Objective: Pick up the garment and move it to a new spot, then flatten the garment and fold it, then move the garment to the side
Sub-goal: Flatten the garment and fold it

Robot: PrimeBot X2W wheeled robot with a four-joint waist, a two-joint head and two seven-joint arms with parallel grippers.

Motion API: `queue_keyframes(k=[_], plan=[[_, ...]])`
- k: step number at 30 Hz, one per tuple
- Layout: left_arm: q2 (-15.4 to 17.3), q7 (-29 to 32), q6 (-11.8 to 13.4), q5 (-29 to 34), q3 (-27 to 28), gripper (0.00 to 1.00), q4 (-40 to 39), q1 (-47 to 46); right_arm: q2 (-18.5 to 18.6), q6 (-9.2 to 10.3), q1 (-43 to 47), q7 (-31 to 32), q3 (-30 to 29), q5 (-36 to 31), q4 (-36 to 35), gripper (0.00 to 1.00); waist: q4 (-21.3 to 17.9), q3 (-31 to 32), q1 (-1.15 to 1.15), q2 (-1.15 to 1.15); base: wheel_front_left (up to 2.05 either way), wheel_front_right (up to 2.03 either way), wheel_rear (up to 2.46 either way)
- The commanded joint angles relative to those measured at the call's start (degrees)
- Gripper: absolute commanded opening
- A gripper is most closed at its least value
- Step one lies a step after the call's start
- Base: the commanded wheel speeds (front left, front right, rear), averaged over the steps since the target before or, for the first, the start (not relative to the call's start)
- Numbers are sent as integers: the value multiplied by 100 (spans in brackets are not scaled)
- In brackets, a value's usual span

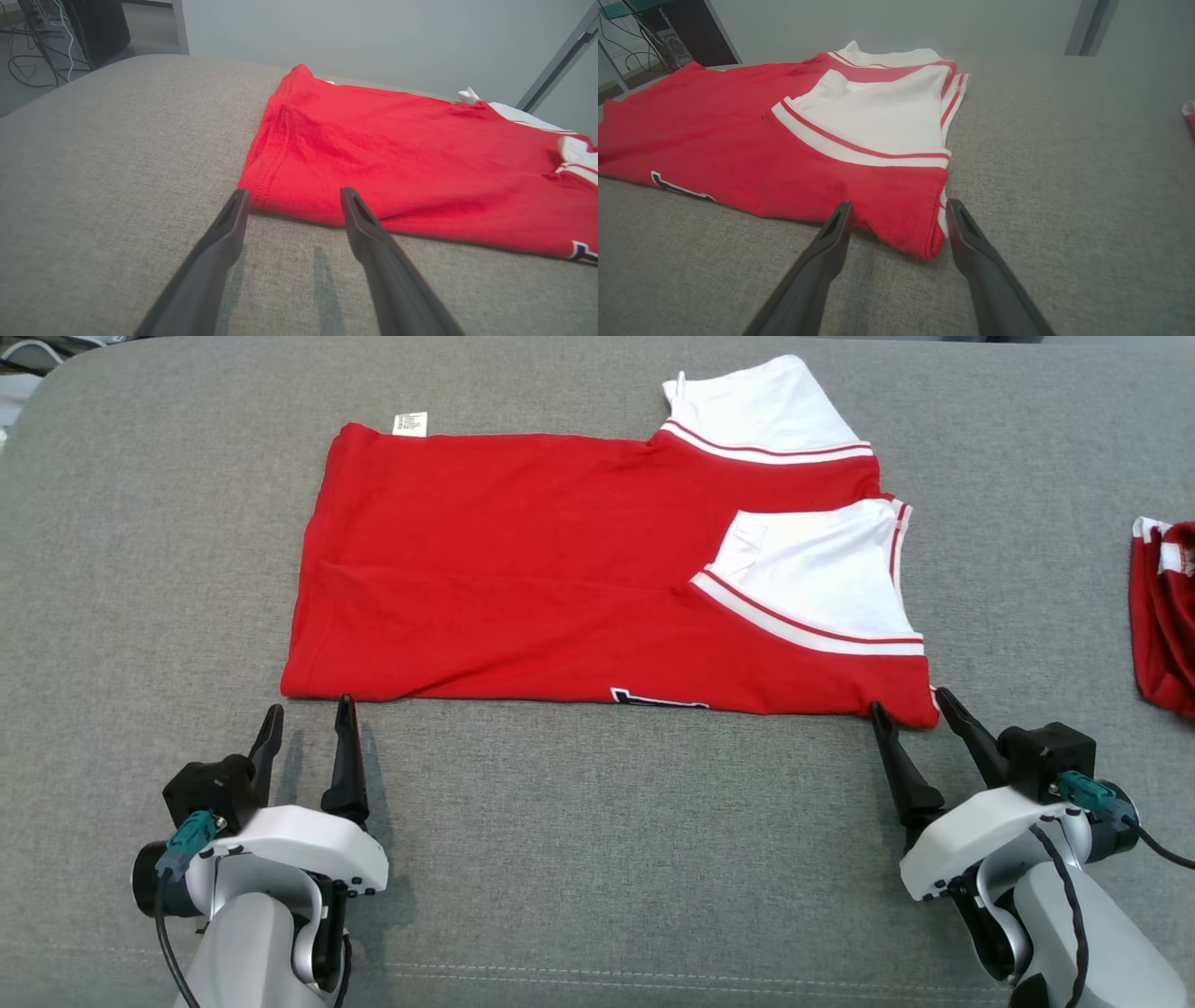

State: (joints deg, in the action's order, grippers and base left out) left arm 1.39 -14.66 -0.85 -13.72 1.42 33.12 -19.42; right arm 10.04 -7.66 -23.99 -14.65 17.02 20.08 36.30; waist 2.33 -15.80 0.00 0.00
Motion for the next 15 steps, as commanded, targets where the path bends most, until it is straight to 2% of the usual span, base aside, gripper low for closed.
queue_keyframes(k=[1, 6, 8, 10, 11, 15], plan=[[150, -34, 64, -27, 139, 100, -151, -5, -3, 17, 21, -35, 83, 37, -85, 100, 22, -6, 0, 0, 0, 0, 0], [149, -34, 40, -24, 132, 100, -193, 0, -55, 17, -8, -35, 73, 167, 81, 100, 109, -32, 0, 0, 0, 0, 0], [149, -34, 47, -29, 128, 100, -221, 19, -34, 17, -14, -35, 64, 185, 183, 42, 127, -41, 0, 0, 0, 0, 0], [149, -34, 36, -25, 147, 100, -229, 27, -25, 17, -34, -35, 73, 202, 261, 9, 137, -46, 0, 0, 0, 0, 0], [149, -34, 28, -20, 162, 100, -227, 23, -20, 17, -43, -35, 84, 211, 292, 0, 138, -51, 0, 0, 0, 0, 0], [149, -34, 4, 10, 240, 100, -177, -52, 8, 17, -97, -35, 120, 254, 347, 0, 116, -82, 0, 0, 0, 0, 0]])
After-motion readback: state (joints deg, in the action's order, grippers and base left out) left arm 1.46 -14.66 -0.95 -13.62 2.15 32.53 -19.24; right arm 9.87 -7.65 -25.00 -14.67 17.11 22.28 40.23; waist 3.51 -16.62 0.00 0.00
